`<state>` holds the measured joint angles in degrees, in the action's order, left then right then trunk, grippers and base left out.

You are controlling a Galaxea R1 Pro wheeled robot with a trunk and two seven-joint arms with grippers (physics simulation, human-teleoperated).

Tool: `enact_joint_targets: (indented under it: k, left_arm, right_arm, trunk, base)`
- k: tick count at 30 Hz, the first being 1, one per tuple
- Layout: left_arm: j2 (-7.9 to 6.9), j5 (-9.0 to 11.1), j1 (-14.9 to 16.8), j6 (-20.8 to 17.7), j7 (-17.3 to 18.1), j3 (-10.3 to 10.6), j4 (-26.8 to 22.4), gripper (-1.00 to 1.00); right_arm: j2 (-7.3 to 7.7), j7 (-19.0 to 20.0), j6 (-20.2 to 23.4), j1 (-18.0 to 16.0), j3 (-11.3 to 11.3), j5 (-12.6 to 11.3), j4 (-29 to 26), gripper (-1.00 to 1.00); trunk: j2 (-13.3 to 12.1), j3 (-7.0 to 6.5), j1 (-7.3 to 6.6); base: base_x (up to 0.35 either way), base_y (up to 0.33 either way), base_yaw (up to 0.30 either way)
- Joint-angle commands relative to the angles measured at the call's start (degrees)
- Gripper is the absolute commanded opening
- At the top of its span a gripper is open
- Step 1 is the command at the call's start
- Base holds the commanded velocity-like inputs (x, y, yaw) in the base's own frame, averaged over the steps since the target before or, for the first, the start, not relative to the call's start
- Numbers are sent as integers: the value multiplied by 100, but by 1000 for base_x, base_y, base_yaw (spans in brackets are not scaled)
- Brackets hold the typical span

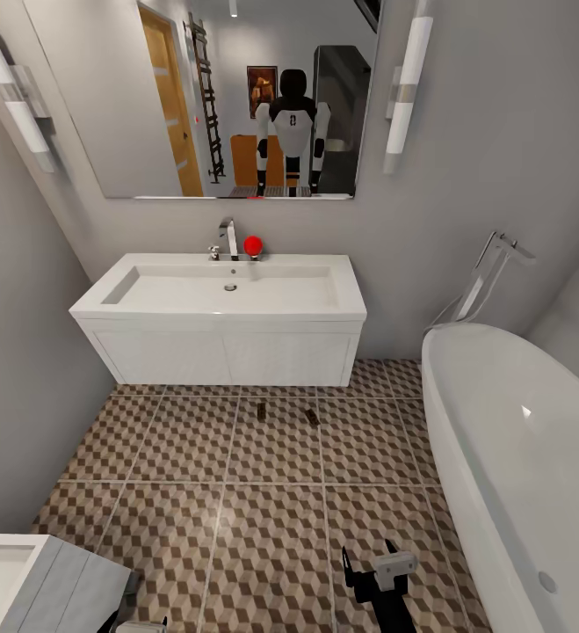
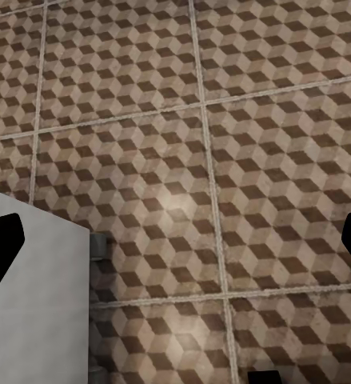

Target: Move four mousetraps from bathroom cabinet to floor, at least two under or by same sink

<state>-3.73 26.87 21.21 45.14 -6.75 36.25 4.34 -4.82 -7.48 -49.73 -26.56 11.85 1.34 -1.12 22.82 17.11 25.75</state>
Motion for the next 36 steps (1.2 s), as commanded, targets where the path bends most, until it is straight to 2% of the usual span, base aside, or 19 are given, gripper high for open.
enact_joint_targets:
  k: [1,36]
  left_arm:
    - [4,3,6,21,-37,49,14,100]
    - [4,3,6,21,-37,49,14,100]
  right_arm:
    - [-1,-60,-10,-6,45,15,6,100]
    - [-1,-59,-10,-6,45,15,6,100]
  trunk:
    - [10,10,3]
    - [10,10,3]
  base:
    - [0,0,0]
    - [0,0,0]
